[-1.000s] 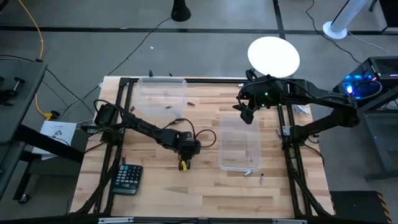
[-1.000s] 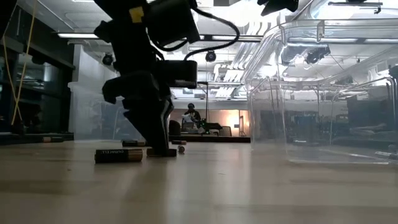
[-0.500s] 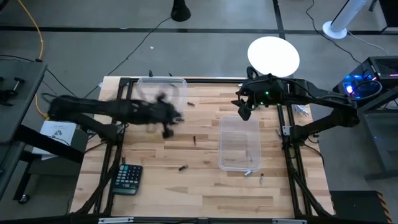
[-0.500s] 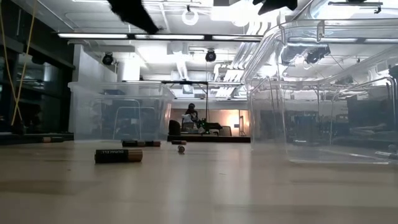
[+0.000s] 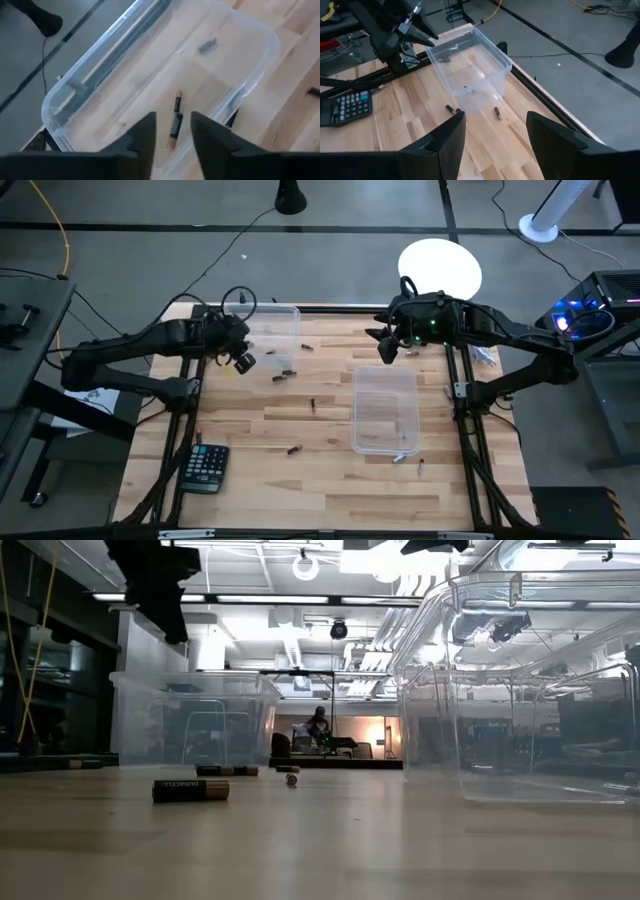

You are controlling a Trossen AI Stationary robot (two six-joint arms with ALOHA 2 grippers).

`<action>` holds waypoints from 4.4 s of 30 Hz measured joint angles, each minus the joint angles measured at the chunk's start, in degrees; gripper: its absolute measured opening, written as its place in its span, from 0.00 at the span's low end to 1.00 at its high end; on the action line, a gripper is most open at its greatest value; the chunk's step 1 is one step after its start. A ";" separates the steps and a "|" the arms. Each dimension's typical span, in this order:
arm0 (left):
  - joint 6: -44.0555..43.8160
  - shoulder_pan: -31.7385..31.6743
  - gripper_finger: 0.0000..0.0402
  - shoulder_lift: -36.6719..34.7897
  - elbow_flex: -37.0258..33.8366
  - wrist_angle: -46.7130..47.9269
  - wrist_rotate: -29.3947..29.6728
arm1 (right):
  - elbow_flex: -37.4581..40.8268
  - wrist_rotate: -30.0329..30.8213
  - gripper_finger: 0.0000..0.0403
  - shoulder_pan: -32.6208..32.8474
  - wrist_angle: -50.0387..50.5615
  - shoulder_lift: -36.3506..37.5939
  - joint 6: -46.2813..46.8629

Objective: Sort batteries
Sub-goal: Put the black battery into the left transparent bin

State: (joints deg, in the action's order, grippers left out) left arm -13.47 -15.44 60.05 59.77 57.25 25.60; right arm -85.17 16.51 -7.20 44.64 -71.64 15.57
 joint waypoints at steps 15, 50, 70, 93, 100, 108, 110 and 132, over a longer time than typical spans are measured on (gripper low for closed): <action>-37.18 21.28 0.54 2.32 -1.42 13.60 -29.55 | 0.15 0.02 0.51 -0.33 0.11 -0.04 -0.61; -112.42 49.83 0.53 15.78 -29.20 0.47 -35.18 | 0.16 -0.42 0.51 -4.46 0.11 -0.04 -2.12; -117.25 47.21 0.50 15.57 -30.21 -6.11 -24.62 | 0.17 -0.44 0.51 -4.42 0.22 -0.04 1.05; -107.80 46.12 0.08 11.45 -27.48 -10.03 -8.24 | 0.17 -0.44 0.51 -4.39 0.39 -0.04 4.11; -92.34 42.55 0.08 -1.73 -13.91 -3.07 14.98 | 0.17 -0.44 0.51 -4.39 0.45 -0.04 4.60; -52.92 14.84 0.08 -8.26 -4.04 2.81 14.94 | 0.17 -0.42 0.51 -4.39 0.34 -0.04 6.51; -42.16 6.49 0.08 -7.23 -3.78 -0.46 9.20 | 0.17 -0.42 0.51 -4.39 0.29 -0.04 6.51; -13.91 -32.13 0.39 3.84 5.68 11.01 3.23 | 0.17 -0.40 0.51 -4.39 1.43 -0.77 10.01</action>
State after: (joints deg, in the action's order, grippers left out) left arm -27.38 -47.57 63.89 65.45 68.26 28.83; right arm -84.99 16.12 -11.60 46.07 -72.40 25.58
